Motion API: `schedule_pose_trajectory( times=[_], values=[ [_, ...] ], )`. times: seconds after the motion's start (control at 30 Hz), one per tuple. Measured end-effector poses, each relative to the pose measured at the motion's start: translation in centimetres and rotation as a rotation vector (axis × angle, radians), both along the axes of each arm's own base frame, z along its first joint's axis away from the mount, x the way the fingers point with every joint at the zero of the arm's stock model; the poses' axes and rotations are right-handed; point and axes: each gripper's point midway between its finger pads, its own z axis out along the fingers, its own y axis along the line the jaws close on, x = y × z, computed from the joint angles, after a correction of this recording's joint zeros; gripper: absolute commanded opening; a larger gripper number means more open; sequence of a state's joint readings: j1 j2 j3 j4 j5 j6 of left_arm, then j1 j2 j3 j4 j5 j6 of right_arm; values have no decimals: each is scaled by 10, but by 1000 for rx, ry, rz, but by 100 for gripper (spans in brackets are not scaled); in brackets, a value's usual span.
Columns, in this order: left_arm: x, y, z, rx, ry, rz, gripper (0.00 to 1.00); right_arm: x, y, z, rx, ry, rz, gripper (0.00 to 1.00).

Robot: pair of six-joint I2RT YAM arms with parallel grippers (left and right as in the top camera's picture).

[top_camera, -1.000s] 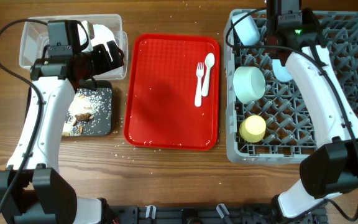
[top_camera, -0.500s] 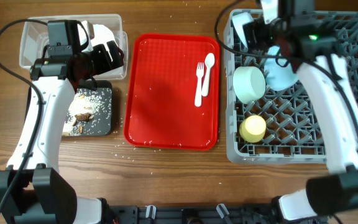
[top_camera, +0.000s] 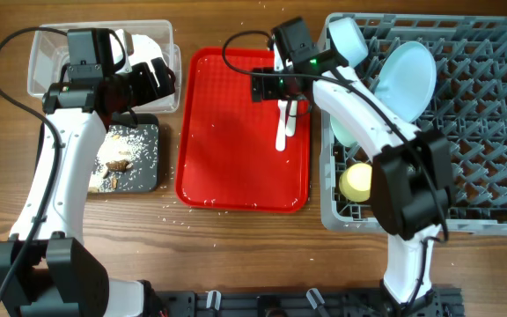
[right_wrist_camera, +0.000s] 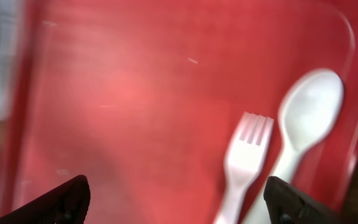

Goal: Sort waste into correct bins and load items into the dishwasher rack
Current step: 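Stand the plate upright in the back of the dish rack, then grasp the white fork and spoon with the right gripper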

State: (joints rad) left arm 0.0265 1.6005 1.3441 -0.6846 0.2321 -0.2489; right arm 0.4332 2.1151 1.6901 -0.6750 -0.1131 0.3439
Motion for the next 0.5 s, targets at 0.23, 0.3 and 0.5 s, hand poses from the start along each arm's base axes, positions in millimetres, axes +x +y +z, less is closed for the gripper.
schedule_pose_trajectory(
  times=[0.23,0.3,0.5],
  values=[
    [0,0,0,0,0,0,100,-1,-22,-43,-115,62,-44,80],
    [0,0,0,0,0,0,100,-4,-25,-62,-141,96,-45,75],
    [0,0,0,0,0,0,100,-5,-30,-70,-172,105,-47,30]
  ],
)
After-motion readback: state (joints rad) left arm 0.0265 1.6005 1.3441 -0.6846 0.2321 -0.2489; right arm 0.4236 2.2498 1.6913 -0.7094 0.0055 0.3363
